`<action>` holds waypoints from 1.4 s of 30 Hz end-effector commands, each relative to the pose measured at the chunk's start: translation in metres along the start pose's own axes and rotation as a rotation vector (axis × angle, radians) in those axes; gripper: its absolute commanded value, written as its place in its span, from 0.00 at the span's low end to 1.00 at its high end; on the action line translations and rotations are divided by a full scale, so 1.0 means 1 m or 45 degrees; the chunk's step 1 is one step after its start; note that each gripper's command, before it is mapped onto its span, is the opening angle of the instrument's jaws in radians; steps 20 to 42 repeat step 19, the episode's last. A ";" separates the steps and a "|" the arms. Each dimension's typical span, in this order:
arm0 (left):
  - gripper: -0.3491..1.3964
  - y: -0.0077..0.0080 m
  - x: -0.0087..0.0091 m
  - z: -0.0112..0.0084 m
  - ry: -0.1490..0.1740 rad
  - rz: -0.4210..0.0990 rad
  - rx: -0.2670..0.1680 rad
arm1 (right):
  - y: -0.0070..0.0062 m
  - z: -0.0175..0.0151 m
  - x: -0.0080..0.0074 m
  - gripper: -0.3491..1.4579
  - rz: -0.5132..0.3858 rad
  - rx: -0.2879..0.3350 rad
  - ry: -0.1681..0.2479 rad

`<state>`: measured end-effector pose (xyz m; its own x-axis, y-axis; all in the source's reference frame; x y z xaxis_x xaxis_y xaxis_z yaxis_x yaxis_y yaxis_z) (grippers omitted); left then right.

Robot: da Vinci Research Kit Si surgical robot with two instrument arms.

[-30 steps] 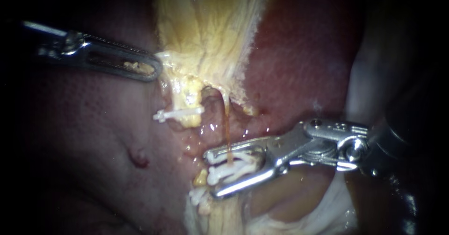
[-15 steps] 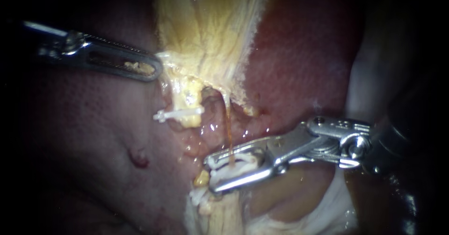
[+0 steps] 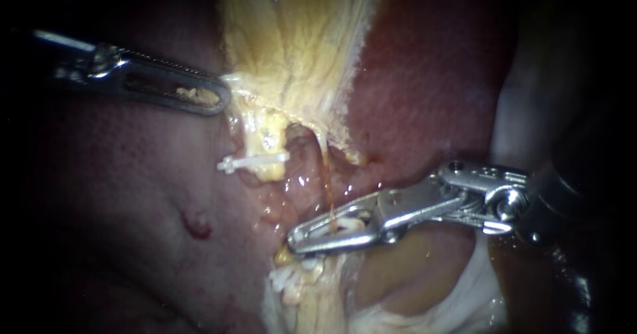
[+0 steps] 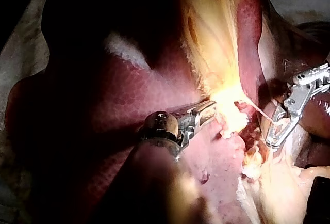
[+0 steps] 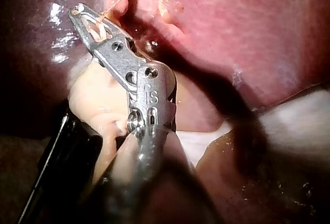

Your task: Clipping second clip right tube

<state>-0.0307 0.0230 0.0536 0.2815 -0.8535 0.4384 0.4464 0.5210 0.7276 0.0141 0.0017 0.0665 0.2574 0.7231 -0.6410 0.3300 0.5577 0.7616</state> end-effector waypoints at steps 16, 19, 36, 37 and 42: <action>0.00 0.0000 0.0000 0.0000 0.000 0.000 0.000 | 0.0003 -0.0005 -0.0003 0.00 0.093 -0.003 -0.023; 0.00 0.0001 0.0000 0.0000 0.000 0.000 0.000 | 0.0005 -0.0005 -0.0006 0.00 0.106 0.007 -0.027; 0.00 0.0001 0.0000 0.0000 0.000 0.000 0.000 | 0.0005 -0.0005 -0.0006 0.00 0.106 0.007 -0.027; 0.00 0.0001 0.0000 0.0000 0.000 0.000 0.000 | 0.0005 -0.0005 -0.0006 0.00 0.106 0.007 -0.027; 0.00 0.0001 0.0000 0.0000 0.000 0.000 0.000 | 0.0005 -0.0005 -0.0006 0.00 0.106 0.007 -0.027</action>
